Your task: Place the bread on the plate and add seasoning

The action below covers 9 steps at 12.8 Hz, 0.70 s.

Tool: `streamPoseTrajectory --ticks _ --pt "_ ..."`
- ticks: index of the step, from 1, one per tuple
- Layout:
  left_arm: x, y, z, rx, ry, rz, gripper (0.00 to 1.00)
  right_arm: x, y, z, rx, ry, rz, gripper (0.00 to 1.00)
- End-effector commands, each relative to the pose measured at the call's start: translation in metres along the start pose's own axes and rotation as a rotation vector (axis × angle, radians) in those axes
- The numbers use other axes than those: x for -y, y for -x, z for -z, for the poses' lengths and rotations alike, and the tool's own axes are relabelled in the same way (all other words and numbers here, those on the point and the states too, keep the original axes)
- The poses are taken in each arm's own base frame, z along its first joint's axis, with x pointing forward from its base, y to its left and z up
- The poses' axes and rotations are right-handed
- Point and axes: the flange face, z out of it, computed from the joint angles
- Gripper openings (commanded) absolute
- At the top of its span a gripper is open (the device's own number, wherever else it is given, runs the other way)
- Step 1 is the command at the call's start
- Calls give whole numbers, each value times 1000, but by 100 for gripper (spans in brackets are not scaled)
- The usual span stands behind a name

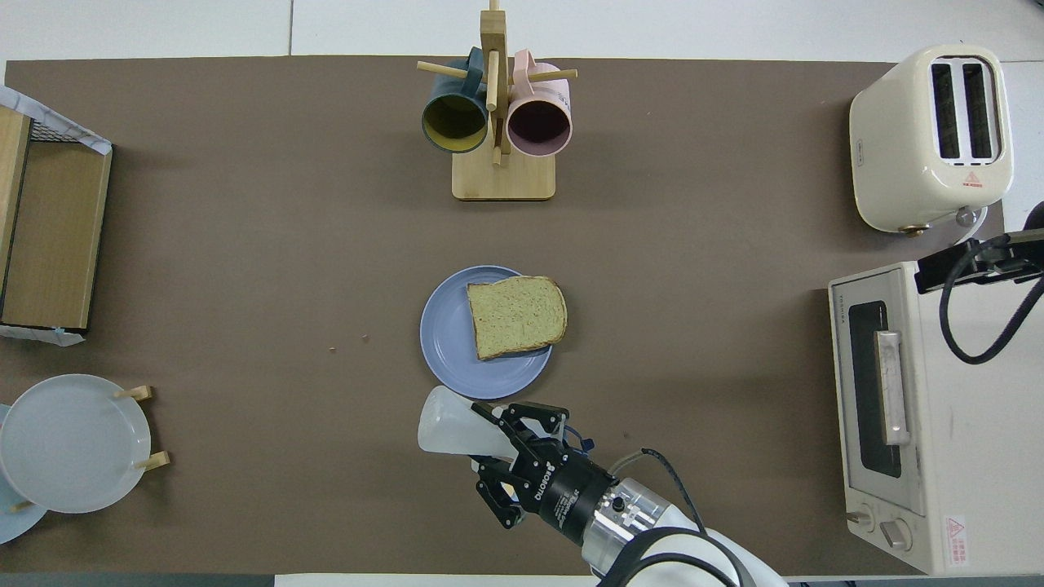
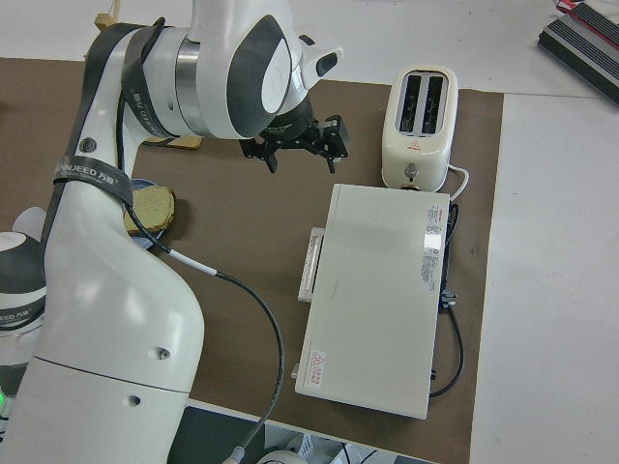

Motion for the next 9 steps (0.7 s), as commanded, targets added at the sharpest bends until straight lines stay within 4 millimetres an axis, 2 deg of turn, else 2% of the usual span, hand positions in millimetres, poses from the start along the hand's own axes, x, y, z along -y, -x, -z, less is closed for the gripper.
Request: streamPoseTrajectory --ticks 1,2,5,7,9 --pt "23 9 -46 85 11 39 0 -1 5 2 1 1 14 100" --pt "28 11 -68 122 15 43 0 -1 5 2 1 -1 14 100" --pt "37 14 -106 188 13 47 0 -1 5 1 1 -1 13 100" --pt "55 23 -136 214 21 74 0 -1 5 1 1 -1 13 100" --pt "64 29 -152 230 19 89 0 -2 5 1 2 0 13 100"
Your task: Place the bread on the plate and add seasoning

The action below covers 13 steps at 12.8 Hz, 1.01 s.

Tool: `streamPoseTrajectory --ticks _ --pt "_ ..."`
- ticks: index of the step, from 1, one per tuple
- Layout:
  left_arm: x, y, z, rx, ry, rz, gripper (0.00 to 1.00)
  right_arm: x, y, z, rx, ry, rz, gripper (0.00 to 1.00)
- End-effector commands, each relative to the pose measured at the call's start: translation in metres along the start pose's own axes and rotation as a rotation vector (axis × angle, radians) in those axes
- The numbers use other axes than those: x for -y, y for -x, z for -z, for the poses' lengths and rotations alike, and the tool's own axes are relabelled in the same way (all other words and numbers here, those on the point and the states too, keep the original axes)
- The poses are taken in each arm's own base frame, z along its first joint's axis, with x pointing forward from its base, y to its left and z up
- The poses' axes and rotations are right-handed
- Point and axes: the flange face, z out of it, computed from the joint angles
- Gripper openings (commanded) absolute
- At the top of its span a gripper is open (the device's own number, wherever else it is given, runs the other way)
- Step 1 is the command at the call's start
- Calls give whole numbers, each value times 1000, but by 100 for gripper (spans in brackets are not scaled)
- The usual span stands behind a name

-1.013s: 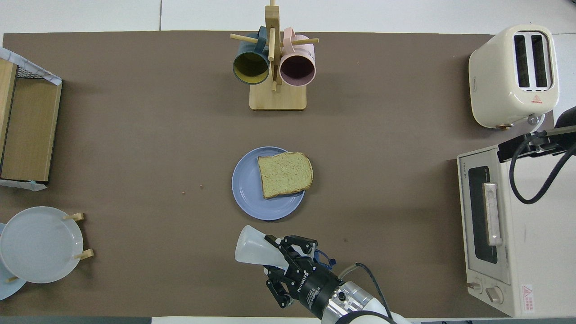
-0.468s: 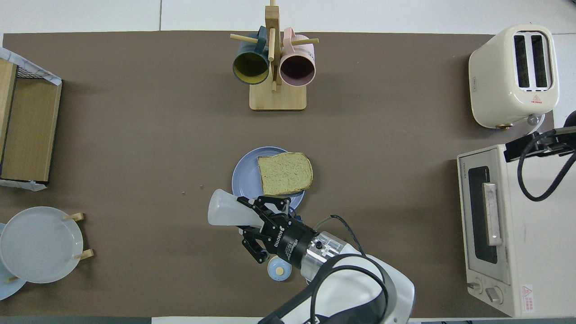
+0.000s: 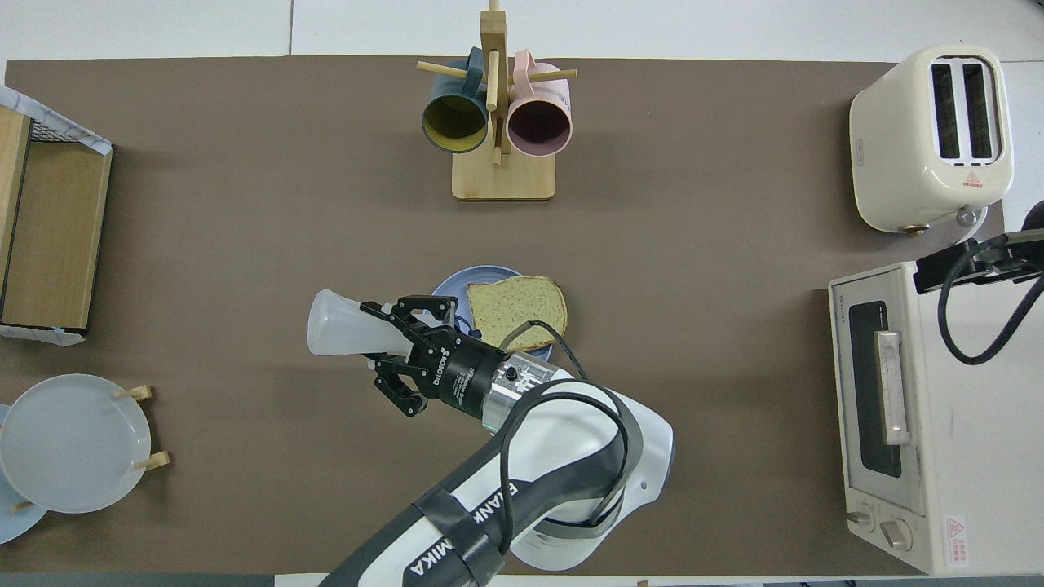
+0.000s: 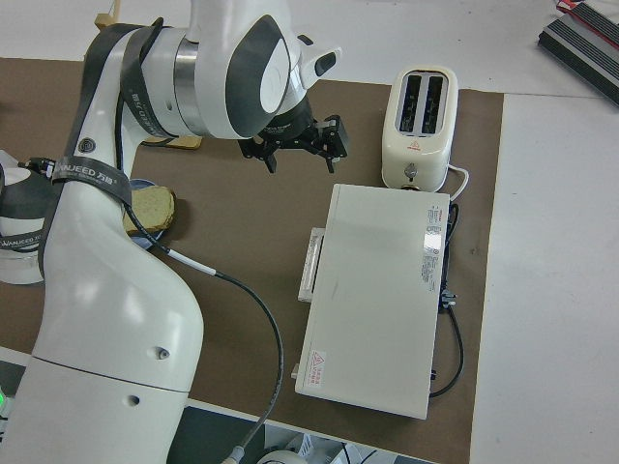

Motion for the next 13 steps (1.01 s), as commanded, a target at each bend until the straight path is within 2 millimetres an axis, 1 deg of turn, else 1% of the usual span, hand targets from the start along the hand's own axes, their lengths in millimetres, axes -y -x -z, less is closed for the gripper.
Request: streamPoseTrajectory --ticks 1,3,4,5,7,9,10,11,12,13 --pt "6 1 -13 9 -17 14 0 -2 5 1 1 -1 12 100" --pt "0 1 3 3 -35 5 0 -2 5 1 2 -1 12 100" --pt "-10 0 26 -17 -63 -5 0 -2 5 1 2 -1 12 100" --pt "-19 2 45 -25 -84 -12 0 -2 5 1 2 -1 12 100" --pt "-44 5 87 -57 -119 -35 0 -2 5 1 1 -1 12 100" --pt "-62 8 112 -74 -146 -50 0 -2 5 1 1 0 11 100" --pt "-67 9 118 -80 -154 -53 0 -2 5 1 1 -1 12 100" --pt "-68 8 119 -80 -154 -55 0 -2 5 1 1 -1 12 100" --pt "-67 8 117 -79 -151 -55 0 -2 5 1 4 -2 12 100" --pt "-62 7 109 -76 -140 -53 0 -2 5 1 1 0 11 100"
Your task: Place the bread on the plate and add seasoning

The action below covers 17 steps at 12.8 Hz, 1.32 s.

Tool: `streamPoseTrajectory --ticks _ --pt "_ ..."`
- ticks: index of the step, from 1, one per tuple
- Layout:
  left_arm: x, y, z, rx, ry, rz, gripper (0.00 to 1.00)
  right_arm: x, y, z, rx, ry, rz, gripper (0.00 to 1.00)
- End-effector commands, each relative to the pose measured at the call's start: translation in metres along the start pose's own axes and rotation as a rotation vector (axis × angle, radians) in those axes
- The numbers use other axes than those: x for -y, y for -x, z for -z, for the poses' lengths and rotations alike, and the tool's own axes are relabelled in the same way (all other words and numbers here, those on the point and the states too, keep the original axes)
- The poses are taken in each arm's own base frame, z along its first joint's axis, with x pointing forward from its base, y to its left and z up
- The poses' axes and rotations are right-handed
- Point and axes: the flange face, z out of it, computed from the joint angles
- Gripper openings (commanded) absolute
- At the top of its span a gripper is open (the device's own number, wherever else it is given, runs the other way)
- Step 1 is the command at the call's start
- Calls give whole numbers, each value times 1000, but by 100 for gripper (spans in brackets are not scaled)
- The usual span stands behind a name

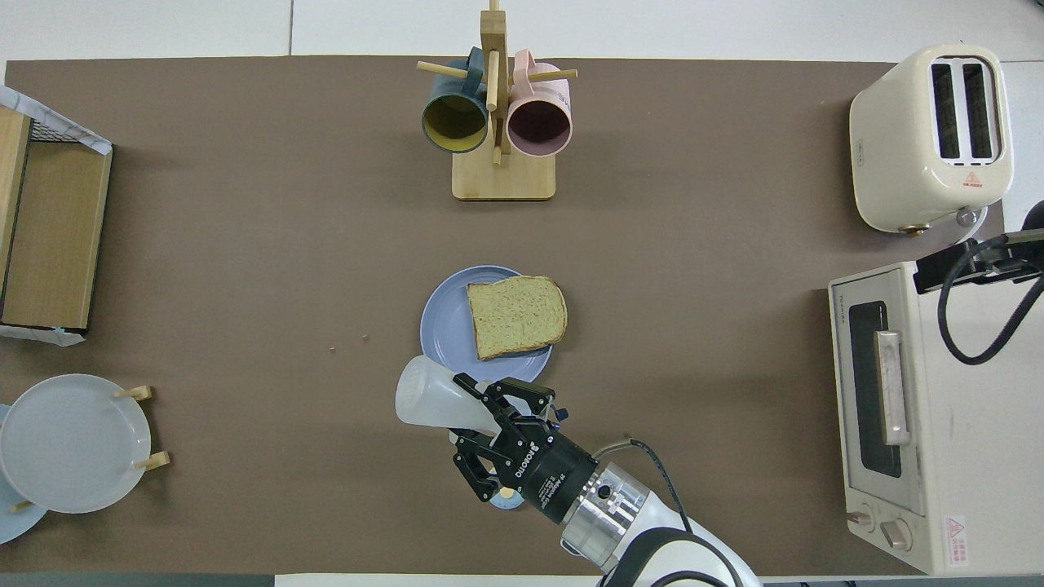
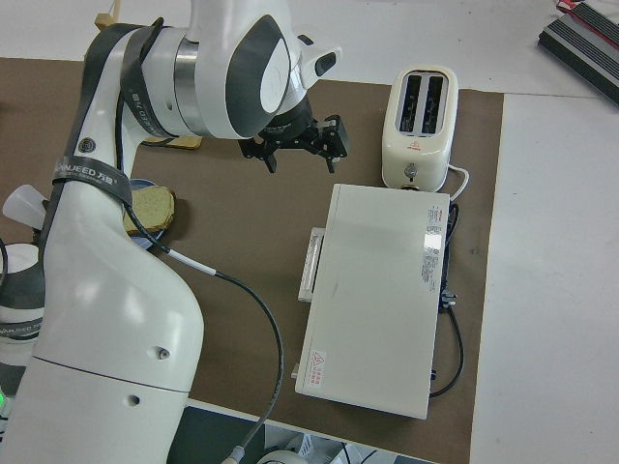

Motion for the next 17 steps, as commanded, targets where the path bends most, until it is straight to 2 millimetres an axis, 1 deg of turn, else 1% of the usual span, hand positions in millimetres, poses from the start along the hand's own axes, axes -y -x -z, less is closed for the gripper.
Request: streamPoseTrajectory --ticks 1,4,5,7,8,9,11,13,15,17 --pt "11 8 -30 17 59 20 0 -2 5 1 2 -1 12 100" --pt "28 8 -84 64 120 34 0 -2 5 1 1 0 11 100" --pt "37 9 -108 75 133 46 0 -2 5 1 1 0 11 100" --pt "40 7 -146 109 139 42 0 -2 5 1 2 0 11 100" --pt "38 4 -156 116 132 35 0 -2 5 1 1 -1 12 100" --pt "38 4 -159 116 129 35 0 -2 5 1 1 -1 12 100" --pt "38 3 -159 117 126 32 0 -2 5 1 1 -1 12 100" --pt "35 1 -145 113 106 22 0 -2 5 1 2 0 12 100" --pt "27 -1 -102 94 52 15 0 -2 5 1 1 0 11 100" --pt "16 -3 -75 80 33 3 0 -2 5 1 1 -1 12 100"
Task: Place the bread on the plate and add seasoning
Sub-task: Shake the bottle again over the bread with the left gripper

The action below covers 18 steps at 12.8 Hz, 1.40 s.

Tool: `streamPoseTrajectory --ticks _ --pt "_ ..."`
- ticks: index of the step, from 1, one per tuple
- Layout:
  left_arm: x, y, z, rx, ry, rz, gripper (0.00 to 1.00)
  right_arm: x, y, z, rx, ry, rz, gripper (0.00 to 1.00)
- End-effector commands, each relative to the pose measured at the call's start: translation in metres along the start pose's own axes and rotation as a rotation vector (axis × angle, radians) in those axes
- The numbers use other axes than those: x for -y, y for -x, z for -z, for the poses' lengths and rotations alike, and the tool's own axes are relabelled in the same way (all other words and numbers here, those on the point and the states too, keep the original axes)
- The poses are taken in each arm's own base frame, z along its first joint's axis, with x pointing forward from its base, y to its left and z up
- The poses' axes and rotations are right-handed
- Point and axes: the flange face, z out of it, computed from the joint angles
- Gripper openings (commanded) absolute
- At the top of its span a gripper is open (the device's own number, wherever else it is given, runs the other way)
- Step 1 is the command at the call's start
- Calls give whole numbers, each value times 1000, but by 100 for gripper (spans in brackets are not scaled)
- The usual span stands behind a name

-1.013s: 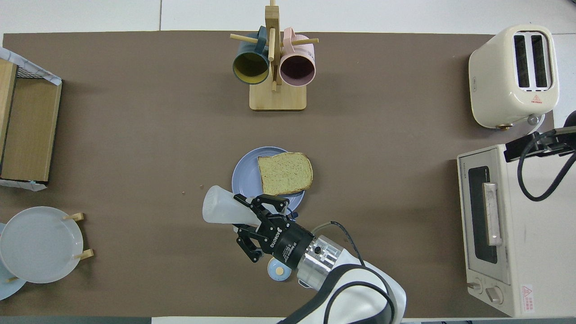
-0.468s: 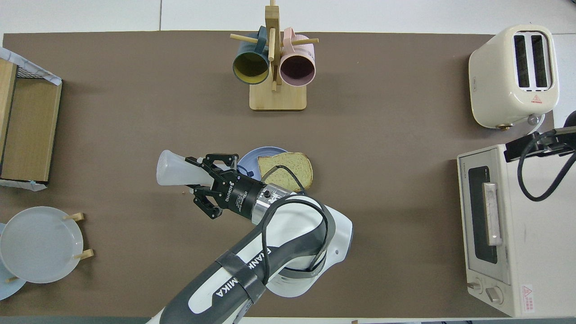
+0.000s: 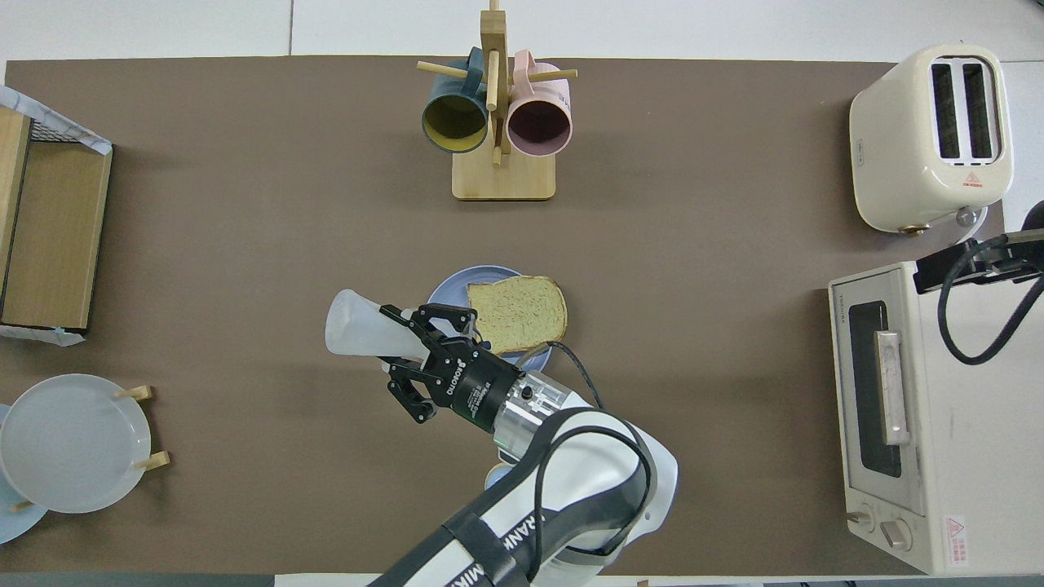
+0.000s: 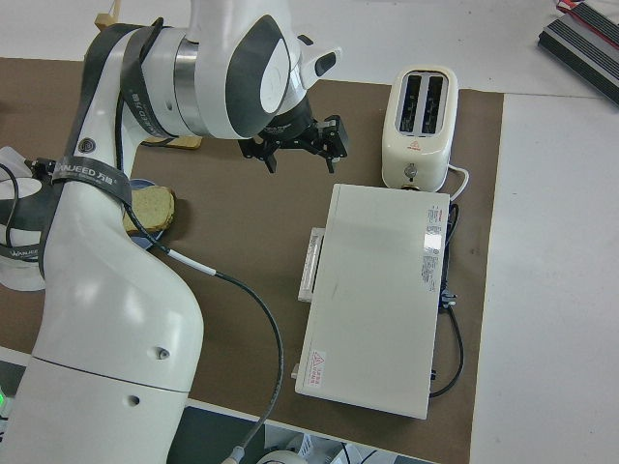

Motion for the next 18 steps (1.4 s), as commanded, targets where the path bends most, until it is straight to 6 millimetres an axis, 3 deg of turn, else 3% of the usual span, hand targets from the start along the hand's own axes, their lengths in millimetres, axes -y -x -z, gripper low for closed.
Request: streamPoseTrajectory --ticks 1,3,7,9,11,14,18 --pt "-13 8 25 -3 -22 -6 0 -2 5 1 1 -1 12 100" --pt "-8 8 14 -1 -7 -1 0 -2 5 1 1 0 11 100" --pt "23 7 -72 31 72 33 0 -2 5 1 1 0 11 100" --pt "33 8 -99 46 75 45 0 -2 5 1 1 -1 12 100" --pt "37 7 -112 56 72 49 0 -2 5 1 2 -1 12 100" --pt "34 4 -96 44 58 41 0 -2 5 1 1 0 11 100" --pt "5 0 -13 -19 8 1 0 -2 5 1 1 -1 12 100"
